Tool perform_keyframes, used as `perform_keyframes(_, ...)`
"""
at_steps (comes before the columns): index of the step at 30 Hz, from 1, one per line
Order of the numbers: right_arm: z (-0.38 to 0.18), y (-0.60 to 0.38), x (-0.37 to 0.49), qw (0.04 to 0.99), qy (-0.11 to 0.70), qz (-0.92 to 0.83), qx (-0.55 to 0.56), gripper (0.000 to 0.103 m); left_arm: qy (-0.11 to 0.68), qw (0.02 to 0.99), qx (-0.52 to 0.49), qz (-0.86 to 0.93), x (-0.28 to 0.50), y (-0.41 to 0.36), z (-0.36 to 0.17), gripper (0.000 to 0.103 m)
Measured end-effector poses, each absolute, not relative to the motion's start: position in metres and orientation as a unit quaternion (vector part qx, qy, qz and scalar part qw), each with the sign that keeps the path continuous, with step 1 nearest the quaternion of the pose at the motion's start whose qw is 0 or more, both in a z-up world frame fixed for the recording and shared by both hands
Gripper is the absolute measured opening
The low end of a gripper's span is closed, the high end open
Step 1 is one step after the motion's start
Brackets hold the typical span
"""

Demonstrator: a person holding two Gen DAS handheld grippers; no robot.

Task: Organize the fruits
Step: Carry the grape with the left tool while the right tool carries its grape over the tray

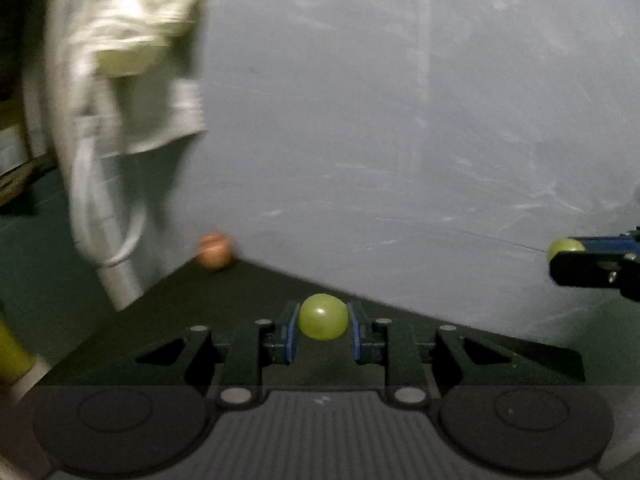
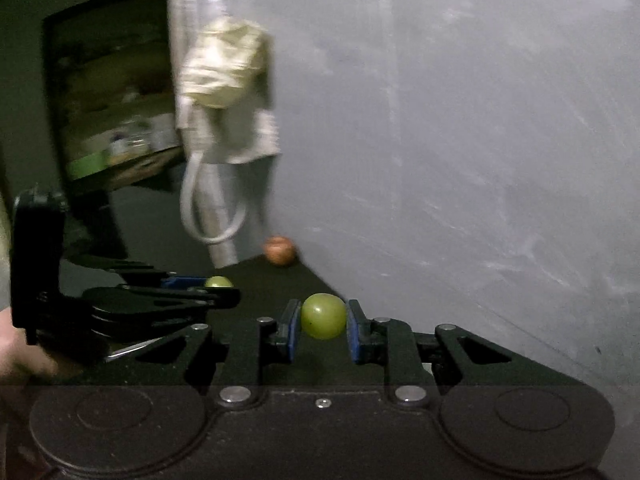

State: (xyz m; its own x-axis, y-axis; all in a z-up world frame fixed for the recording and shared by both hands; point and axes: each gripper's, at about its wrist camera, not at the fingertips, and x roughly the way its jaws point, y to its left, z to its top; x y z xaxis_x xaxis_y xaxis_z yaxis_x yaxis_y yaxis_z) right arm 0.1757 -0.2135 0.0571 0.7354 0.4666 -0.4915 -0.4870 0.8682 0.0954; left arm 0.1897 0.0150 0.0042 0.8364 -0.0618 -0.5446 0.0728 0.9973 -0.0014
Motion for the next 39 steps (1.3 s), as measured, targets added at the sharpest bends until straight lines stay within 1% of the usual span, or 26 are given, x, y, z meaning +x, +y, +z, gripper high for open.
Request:
perform_keyframes(6,0.057,-0.186,0.160,0.904,0.266,0.333,-0.036,0.025,0.298,0.952,-0.026,0.056,0.101,0.055,0.010,0.027)
perform_keyframes(10,0.044,-0.155,0.150,0.882,0.281,0.376,-0.045,0.025,0.331,0.937,-0.057,0.097,0.054,0.074,-0.013,0.027)
perform_keyframes(16,0.017,-0.115,0.128,0.854,0.312,0.411,-0.071,0.025,0.363,0.921,-0.100,0.103,0.014,0.080,-0.044,0.027)
perform_keyframes(20,-0.007,-0.102,0.115,0.838,0.342,0.415,-0.095,0.025,0.378,0.915,-0.111,0.088,-0.004,0.071,-0.063,0.027)
perform_keyframes(24,-0.032,-0.093,0.114,0.828,0.365,0.410,-0.111,0.025,0.394,0.908,-0.117,0.085,0.000,0.067,-0.083,0.027)
perform_keyframes(31,-0.068,-0.094,0.124,0.813,0.395,0.409,-0.127,0.025,0.405,0.904,-0.109,0.082,0.010,0.051,-0.099,0.027)
perform_keyframes(39,-0.095,-0.086,0.134,0.791,0.409,0.432,-0.144,0.025,0.418,0.896,-0.111,0.102,0.010,0.040,-0.113,0.027)
